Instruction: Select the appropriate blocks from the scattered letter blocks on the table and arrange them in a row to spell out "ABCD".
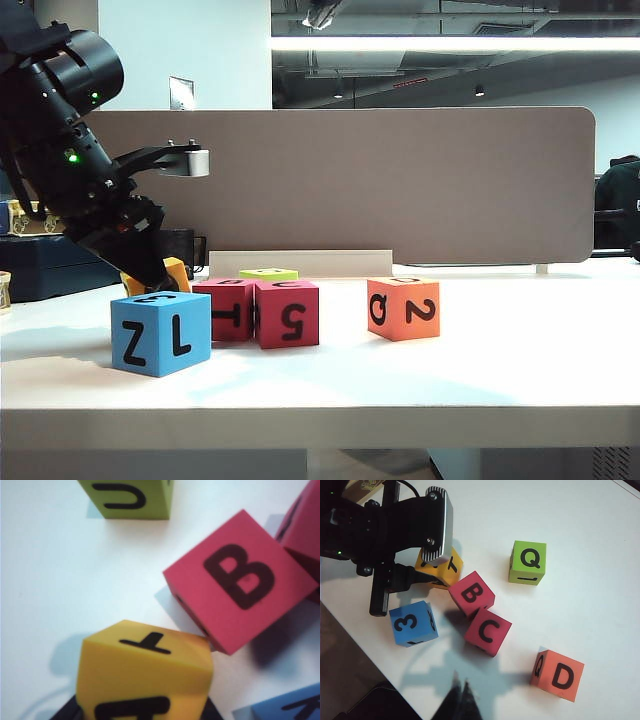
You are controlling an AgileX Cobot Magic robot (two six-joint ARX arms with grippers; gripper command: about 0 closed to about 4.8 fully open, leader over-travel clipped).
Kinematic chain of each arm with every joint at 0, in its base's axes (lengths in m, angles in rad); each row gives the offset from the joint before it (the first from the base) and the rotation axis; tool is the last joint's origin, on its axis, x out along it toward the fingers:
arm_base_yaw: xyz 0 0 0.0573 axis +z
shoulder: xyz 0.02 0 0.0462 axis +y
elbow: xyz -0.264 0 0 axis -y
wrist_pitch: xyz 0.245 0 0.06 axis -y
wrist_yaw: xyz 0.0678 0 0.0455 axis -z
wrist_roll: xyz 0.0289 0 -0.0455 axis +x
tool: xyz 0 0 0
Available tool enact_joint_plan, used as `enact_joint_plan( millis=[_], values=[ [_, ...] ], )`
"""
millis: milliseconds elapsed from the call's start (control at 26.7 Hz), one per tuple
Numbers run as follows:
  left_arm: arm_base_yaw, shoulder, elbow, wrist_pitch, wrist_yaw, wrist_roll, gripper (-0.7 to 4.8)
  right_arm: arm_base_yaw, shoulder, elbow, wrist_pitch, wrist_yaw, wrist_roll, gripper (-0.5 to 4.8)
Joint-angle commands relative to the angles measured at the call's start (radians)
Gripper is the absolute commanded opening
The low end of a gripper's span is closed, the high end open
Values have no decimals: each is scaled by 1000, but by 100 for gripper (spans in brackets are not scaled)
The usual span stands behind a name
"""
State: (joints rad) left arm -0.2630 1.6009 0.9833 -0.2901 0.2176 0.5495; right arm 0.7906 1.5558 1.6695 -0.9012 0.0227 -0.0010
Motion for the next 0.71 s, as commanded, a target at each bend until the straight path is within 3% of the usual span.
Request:
enact_joint_plan(
  millis=[37,637,712],
  values=[
    [0,-2,2,-12,7,4,206,1,-3,5,16,-3,0,-4],
    [0,-2,2,-64,4,4,217,1,-3,5,16,-3,0,-4],
    [0,-2,2,-67,4,4,258,1,-3,5,16,-3,0,-4]
  ],
)
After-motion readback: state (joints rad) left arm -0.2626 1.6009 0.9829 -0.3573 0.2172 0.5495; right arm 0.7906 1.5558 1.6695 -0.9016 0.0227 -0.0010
